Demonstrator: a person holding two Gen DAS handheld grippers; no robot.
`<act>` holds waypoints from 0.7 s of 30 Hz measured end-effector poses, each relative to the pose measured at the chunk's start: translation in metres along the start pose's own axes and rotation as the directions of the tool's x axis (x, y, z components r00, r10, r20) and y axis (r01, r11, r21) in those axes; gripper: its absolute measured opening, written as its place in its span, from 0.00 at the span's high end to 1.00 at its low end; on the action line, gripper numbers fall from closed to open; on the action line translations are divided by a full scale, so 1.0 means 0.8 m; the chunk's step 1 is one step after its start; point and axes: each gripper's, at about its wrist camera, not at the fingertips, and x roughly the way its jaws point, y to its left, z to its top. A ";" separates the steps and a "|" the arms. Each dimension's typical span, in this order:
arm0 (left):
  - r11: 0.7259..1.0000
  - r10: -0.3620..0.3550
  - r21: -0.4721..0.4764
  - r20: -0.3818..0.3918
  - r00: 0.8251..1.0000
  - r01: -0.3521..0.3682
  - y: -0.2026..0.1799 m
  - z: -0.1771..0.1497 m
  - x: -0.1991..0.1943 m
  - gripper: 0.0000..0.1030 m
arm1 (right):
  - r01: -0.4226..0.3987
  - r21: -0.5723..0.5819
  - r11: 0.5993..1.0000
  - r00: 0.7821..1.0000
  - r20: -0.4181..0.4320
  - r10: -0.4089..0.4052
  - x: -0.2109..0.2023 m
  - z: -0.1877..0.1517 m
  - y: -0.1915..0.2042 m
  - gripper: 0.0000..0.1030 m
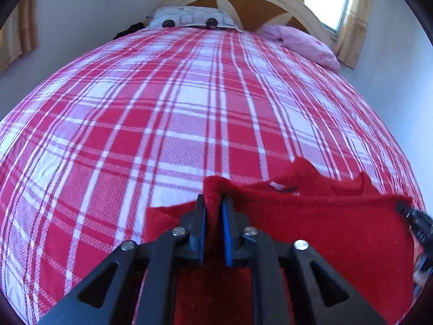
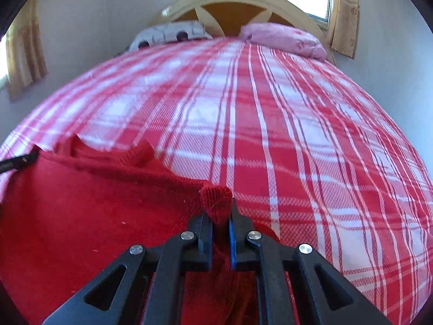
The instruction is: Fold small clothes
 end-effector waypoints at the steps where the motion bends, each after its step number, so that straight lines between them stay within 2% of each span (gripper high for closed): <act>1: 1.000 -0.002 -0.001 -0.006 1.000 0.002 0.001 -0.001 0.001 0.83 | 0.001 -0.005 1.000 1.000 -0.014 -0.001 0.004 0.000 0.001 0.91; 3: 1.000 0.002 0.005 -0.004 1.000 -0.002 0.000 -0.001 -0.001 0.82 | 0.007 -0.004 1.000 1.000 -0.018 -0.007 0.003 0.001 0.000 0.85; 5: 1.000 0.019 0.022 -0.006 1.000 -0.019 -0.003 -0.003 -0.001 0.81 | 0.032 0.012 0.999 0.999 -0.023 -0.032 0.001 0.000 -0.005 0.69; 6: 0.999 0.031 0.027 -0.007 1.000 -0.030 -0.006 -0.002 -0.001 0.76 | 0.023 0.034 0.999 1.000 -0.021 -0.022 -0.003 0.002 -0.010 0.69; 8: 0.997 0.065 0.040 -0.009 0.998 -0.065 -0.008 -0.001 -0.004 0.62 | 0.005 0.099 0.995 0.999 0.032 -0.008 -0.028 0.003 -0.024 0.69; 9: 0.996 0.072 0.048 -0.013 0.997 -0.072 -0.008 0.001 -0.006 0.55 | 0.020 0.140 0.990 0.996 0.079 -0.031 -0.050 0.002 -0.032 0.68; 11: 0.994 0.077 0.072 -0.014 0.997 -0.076 -0.004 -0.002 -0.021 0.53 | 0.056 0.191 0.980 0.987 0.135 -0.083 -0.089 -0.004 -0.040 0.51; 12: 0.994 0.072 0.081 -0.005 0.997 -0.072 -0.001 -0.007 -0.035 0.50 | 0.069 0.200 0.977 0.983 0.156 -0.101 -0.107 -0.011 -0.039 0.48; 13: 0.992 0.095 0.086 -0.001 0.995 -0.095 0.001 -0.010 -0.045 0.39 | 0.062 0.198 0.978 0.979 0.179 -0.099 -0.123 -0.016 -0.036 0.47; 15: 0.986 0.134 0.100 0.031 0.991 -0.136 0.002 -0.019 -0.067 0.27 | 0.007 0.162 0.987 0.975 0.217 -0.042 -0.150 -0.030 -0.023 0.48; 18: 0.981 0.151 0.114 0.074 0.986 -0.158 -0.003 -0.035 -0.093 0.27 | -0.037 0.098 0.995 0.981 0.193 0.017 -0.170 -0.055 0.010 0.48; 21: 0.980 0.147 0.123 0.072 0.987 -0.155 -0.016 -0.056 -0.111 0.27 | -0.085 0.109 0.990 0.988 0.140 0.069 -0.164 -0.077 0.031 0.48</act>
